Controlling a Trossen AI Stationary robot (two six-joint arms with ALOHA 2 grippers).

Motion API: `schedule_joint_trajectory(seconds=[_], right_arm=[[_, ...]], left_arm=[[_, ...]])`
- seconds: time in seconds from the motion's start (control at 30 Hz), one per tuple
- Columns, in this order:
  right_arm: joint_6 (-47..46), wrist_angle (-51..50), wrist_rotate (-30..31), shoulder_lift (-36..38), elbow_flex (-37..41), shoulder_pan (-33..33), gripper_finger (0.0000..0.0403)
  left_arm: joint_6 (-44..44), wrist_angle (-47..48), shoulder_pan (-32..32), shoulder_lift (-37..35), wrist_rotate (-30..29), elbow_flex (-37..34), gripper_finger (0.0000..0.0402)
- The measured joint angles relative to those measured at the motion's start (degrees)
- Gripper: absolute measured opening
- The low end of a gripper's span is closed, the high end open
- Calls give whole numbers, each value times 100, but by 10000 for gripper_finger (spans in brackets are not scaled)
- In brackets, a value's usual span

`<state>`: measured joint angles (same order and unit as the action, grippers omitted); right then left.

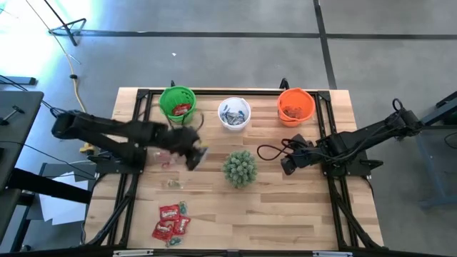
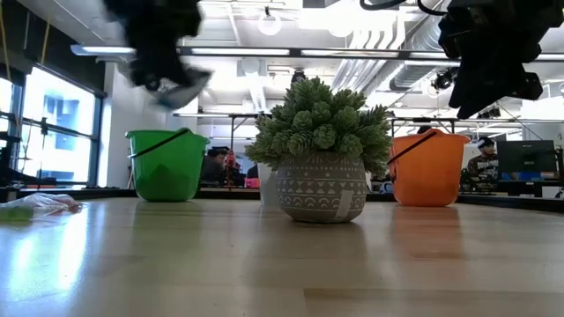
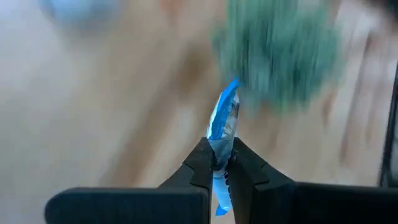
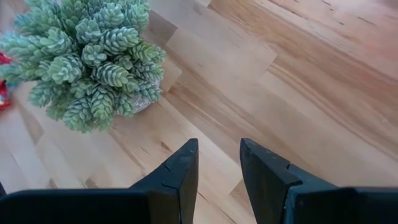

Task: Sort candy
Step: Put the white chocolate bars into the white bucket

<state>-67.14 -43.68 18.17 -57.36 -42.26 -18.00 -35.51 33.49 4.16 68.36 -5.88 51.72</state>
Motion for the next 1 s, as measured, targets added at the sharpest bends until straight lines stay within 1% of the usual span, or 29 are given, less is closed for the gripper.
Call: schedule_joint_trajectory(seconds=[0.07,0.13,0.27,0.4,0.5,0.6,0.7,0.87,1.0], right_arm=[[77,-11,0,2,0,0,114],[162,-29,-2,2,0,0,114],[298,-84,6,2,0,7,114],[283,-142,26,2,0,121,114],[300,-144,48,2,0,262,114],[274,-164,48,2,0,411,114],[273,-164,48,2,0,556,114],[305,-169,48,2,0,828,114],[375,-249,10,2,0,1067,114]], left_arm=[[439,-193,-392,180,-145,350,9],[743,-175,-768,411,-262,735,9],[1011,-211,-1526,972,-244,1565,10],[1675,-236,-2058,1629,201,2329,10],[2158,-208,-2240,2113,522,2734,10],[2823,-211,-2336,2525,584,2968,14],[3370,-188,-2449,2842,586,3069,29],[3619,-202,-2696,3257,562,3223,62],[3727,-208,-2825,3411,563,3347,81]])
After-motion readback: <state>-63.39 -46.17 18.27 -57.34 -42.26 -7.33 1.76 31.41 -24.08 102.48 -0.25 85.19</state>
